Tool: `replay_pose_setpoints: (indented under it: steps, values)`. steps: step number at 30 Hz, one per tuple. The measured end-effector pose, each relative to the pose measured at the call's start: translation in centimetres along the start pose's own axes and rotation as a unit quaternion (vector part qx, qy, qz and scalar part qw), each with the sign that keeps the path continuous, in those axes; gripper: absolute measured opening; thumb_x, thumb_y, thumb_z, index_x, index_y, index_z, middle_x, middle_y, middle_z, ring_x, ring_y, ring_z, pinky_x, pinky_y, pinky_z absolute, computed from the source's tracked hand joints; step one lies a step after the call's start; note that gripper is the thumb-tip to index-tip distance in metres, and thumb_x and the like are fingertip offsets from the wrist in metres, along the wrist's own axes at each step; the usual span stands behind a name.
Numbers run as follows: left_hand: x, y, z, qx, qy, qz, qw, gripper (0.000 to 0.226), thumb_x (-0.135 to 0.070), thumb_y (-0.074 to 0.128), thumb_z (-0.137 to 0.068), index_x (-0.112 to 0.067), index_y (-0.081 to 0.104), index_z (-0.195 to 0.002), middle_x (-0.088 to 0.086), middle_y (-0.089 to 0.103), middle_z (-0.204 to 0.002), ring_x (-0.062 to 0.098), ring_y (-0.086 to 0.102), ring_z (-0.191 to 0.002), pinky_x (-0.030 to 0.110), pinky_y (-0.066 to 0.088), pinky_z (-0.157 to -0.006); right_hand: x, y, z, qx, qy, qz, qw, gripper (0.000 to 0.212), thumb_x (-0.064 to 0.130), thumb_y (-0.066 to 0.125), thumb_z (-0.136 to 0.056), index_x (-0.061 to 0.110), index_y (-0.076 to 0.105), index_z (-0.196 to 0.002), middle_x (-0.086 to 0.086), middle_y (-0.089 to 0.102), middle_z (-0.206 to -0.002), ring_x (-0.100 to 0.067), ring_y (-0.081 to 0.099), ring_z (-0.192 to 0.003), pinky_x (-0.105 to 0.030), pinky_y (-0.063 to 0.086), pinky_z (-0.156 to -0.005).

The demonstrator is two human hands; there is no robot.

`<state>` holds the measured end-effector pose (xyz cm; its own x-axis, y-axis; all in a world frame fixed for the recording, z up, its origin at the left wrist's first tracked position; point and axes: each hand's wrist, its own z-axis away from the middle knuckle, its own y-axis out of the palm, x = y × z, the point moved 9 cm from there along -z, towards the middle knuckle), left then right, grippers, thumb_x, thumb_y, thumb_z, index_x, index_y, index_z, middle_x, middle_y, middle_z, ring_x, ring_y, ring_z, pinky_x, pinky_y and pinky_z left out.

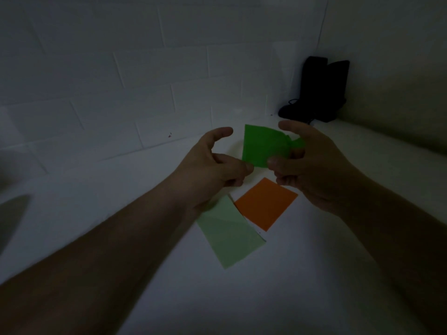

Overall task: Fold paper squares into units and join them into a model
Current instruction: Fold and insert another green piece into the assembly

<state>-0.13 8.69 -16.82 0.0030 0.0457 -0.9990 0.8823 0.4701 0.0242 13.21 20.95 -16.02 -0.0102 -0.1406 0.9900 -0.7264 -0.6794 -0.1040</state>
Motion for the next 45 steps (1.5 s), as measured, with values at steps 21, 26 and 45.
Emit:
replay_pose_setpoints:
  steps: [21, 26, 45]
  values:
    - [-0.4, 0.5, 0.0, 0.029, 0.06, -0.115, 0.991, 0.051, 0.011, 0.069, -0.085, -0.024, 0.062, -0.122, 0.02, 0.072, -0.093, 0.029, 0.071, -0.079, 0.047, 0.06, -0.084, 1.4, 1.1, 0.4, 0.041, -0.065, 0.034, 0.996, 0.064, 0.006, 0.073, -0.087, 0.04, 0.049, -0.136, -0.004, 0.074, -0.097, -0.02, 0.074, -0.093, -0.038, 0.062, -0.081]
    - [-0.6, -0.5, -0.1, -0.002, 0.053, -0.019, 0.998, 0.048, 0.008, 0.063, -0.093, -0.023, 0.058, -0.129, 0.021, 0.076, -0.101, 0.032, 0.072, -0.09, 0.042, 0.059, -0.084, 1.6, 2.0, 0.8, 0.082, -0.088, 0.049, 0.992, 0.05, -0.004, 0.071, -0.085, 0.035, 0.068, -0.116, -0.019, 0.069, -0.082, -0.036, 0.068, -0.079, -0.05, 0.062, -0.075]
    - [-0.8, 0.0, -0.1, 0.029, 0.042, 0.05, 0.997, 0.063, 0.008, 0.069, -0.088, -0.016, 0.048, -0.143, 0.017, 0.077, -0.108, 0.03, 0.075, -0.102, 0.038, 0.061, -0.086, 1.2, 3.5, 1.5, 0.161, -0.102, 0.083, 0.978, 0.041, -0.011, 0.068, -0.082, 0.023, 0.074, -0.106, -0.007, 0.074, -0.103, -0.029, 0.074, -0.093, -0.048, 0.062, -0.08]
